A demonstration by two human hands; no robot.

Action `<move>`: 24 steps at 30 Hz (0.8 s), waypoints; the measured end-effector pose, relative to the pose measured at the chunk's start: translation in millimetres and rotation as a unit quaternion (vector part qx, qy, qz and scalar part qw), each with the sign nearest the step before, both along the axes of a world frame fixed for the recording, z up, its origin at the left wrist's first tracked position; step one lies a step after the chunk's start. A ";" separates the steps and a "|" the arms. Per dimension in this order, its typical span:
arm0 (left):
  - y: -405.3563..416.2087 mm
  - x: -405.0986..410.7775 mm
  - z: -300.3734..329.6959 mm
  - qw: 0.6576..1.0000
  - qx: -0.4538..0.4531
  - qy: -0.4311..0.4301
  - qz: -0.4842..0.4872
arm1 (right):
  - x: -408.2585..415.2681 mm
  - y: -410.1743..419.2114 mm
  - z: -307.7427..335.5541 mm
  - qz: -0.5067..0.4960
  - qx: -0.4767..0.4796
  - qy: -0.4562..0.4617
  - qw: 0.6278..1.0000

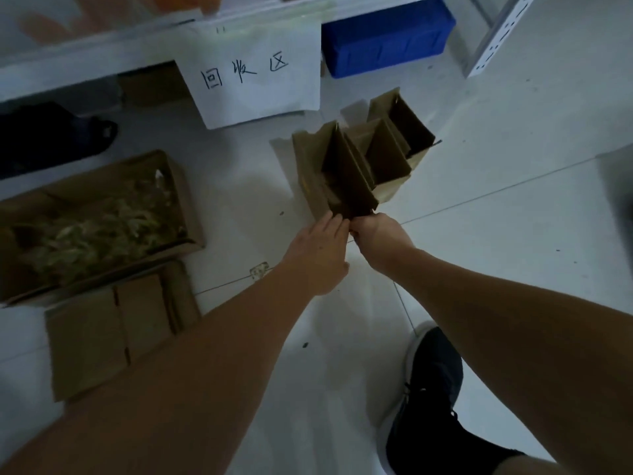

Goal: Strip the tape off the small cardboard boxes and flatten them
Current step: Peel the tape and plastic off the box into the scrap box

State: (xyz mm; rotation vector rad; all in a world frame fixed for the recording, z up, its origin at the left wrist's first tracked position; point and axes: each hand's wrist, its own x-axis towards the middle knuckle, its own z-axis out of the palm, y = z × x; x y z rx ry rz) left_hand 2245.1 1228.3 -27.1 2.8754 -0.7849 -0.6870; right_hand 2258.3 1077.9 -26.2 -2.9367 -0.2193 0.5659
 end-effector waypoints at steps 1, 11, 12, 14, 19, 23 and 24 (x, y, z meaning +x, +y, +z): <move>7.8 -4.7 2.3 1.000 0.007 -0.004 -0.006 | -3.7 4.1 1.4 -0.005 0.019 -0.009 1.000; 89.0 -78.3 118.5 0.995 0.014 -0.078 0.059 | -77.4 49.7 120.0 0.074 0.152 -0.066 0.983; 97.4 -91.4 136.0 0.994 0.011 -0.084 0.063 | -91.0 52.8 137.5 0.074 0.178 -0.090 0.977; 113.9 -124.1 174.3 0.993 0.004 -0.080 0.085 | -123.0 62.4 175.3 0.085 0.225 -0.141 0.960; 137.2 -213.2 260.8 0.986 -0.040 -0.095 0.131 | -201.7 86.5 249.1 0.137 0.279 -0.231 0.922; 150.5 -279.9 313.1 0.973 -0.075 -0.151 0.157 | -260.2 98.4 297.3 0.175 0.324 -0.249 0.896; 153.7 -294.6 324.6 0.967 -0.087 -0.172 0.166 | -274.1 101.4 308.3 0.185 0.327 -0.255 0.891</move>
